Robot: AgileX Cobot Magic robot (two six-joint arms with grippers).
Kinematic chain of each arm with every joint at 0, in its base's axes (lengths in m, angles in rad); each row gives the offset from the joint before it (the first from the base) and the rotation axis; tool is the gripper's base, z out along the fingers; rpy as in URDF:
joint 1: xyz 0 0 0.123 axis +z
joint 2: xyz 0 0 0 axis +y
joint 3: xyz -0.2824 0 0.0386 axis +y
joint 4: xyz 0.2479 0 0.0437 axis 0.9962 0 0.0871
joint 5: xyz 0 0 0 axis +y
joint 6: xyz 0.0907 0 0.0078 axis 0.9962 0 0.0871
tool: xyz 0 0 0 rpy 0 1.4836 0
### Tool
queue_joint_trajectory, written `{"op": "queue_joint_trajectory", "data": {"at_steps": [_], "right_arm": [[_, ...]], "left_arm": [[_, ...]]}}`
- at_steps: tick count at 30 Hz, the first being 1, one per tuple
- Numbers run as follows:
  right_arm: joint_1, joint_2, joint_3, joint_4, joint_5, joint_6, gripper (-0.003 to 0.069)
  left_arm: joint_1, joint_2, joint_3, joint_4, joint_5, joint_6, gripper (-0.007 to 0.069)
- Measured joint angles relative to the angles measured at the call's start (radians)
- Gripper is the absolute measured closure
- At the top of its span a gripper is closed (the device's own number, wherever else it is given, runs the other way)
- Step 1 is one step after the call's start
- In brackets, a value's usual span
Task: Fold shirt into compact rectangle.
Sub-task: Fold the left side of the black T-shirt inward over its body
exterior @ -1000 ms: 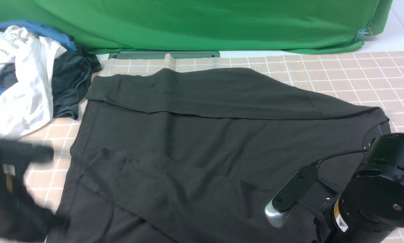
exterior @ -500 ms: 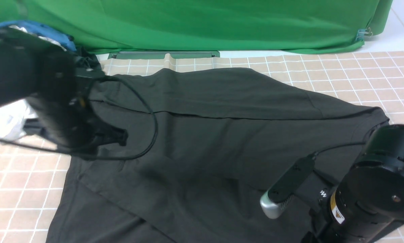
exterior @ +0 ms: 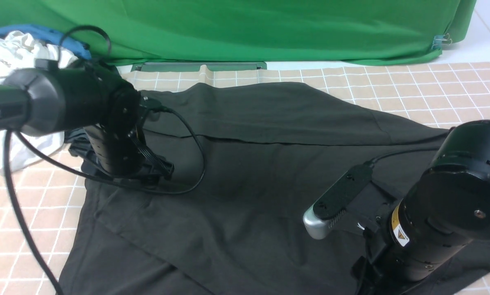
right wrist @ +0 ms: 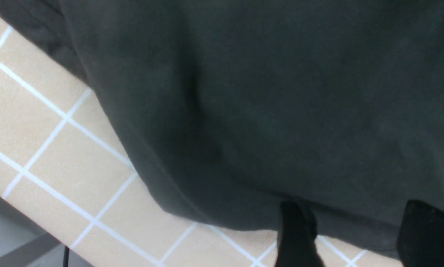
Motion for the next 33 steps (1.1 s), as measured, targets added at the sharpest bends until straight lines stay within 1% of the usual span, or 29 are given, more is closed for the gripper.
{"op": "queue_joint_trajectory", "data": {"at_steps": [2,4,5,7,8,9,10,11,12,14,20,21,25,27,30,33], "right_arm": [[0.0,0.0,-0.002,-0.001,0.001,0.0,0.0252],[0.0,0.0,-0.002,-0.001,0.001,0.0,0.0252],[0.0,0.0,-0.002,-0.001,0.002,0.0,0.0252],[0.0,0.0,-0.002,-0.001,0.002,0.0,0.0252],[0.0,0.0,-0.002,-0.001,0.002,0.0,0.0252],[0.0,0.0,-0.002,-0.001,0.002,0.0,0.0252],[0.0,0.0,-0.002,-0.001,0.002,0.0,0.0252],[0.0,0.0,-0.002,-0.001,0.002,0.0,0.0252],[0.0,0.0,-0.002,-0.003,0.002,0.0,0.0252],[0.0,0.0,-0.002,-0.008,0.003,-0.001,0.0252],[0.0,0.0,-0.002,-0.069,0.005,0.009,0.0252],[0.0,0.0,-0.002,-0.095,0.005,0.018,0.0252],[0.0,0.0,-0.003,-0.138,0.006,0.049,0.0252],[0.0,0.0,-0.003,-0.146,0.006,0.064,0.0252],[0.0,0.0,-0.003,-0.146,0.006,0.072,0.0252],[0.0,0.0,-0.003,-0.147,0.006,0.086,0.0252]], "left_arm": [[0.0,0.012,-0.001,-0.012,-0.008,0.0,0.005],[0.0,0.019,-0.003,-0.022,-0.01,0.0,0.0083],[0.0,0.023,-0.005,-0.031,-0.014,0.0,0.0121],[-0.001,0.031,-0.012,-0.048,-0.014,0.004,0.0221],[-0.004,0.032,-0.012,-0.061,-0.019,0.013,0.0326],[-0.003,0.032,-0.012,-0.065,-0.019,0.019,0.0376],[-0.006,0.032,-0.015,-0.072,-0.019,0.03,0.0459],[-0.005,0.031,-0.021,-0.072,-0.011,0.039,0.0527],[-0.005,0.025,-0.024,-0.069,-0.002,0.041,0.0561],[-0.003,0.01,-0.03,-0.062,0.016,0.044,0.0592],[-0.001,-0.138,-0.065,-0.039,0.047,0.046,0.0601],[-0.001,-0.159,-0.075,-0.019,0.049,0.046,0.0603],[-0.001,-0.169,-0.095,0.015,0.041,0.046,0.0603],[-0.001,-0.149,-0.096,0.053,0.013,0.038,0.0603],[0.003,-0.118,-0.096,0.131,-0.049,-0.026,0.0603],[0.026,-0.089,-0.096,0.165,-0.112,-0.05,0.0603]]}}
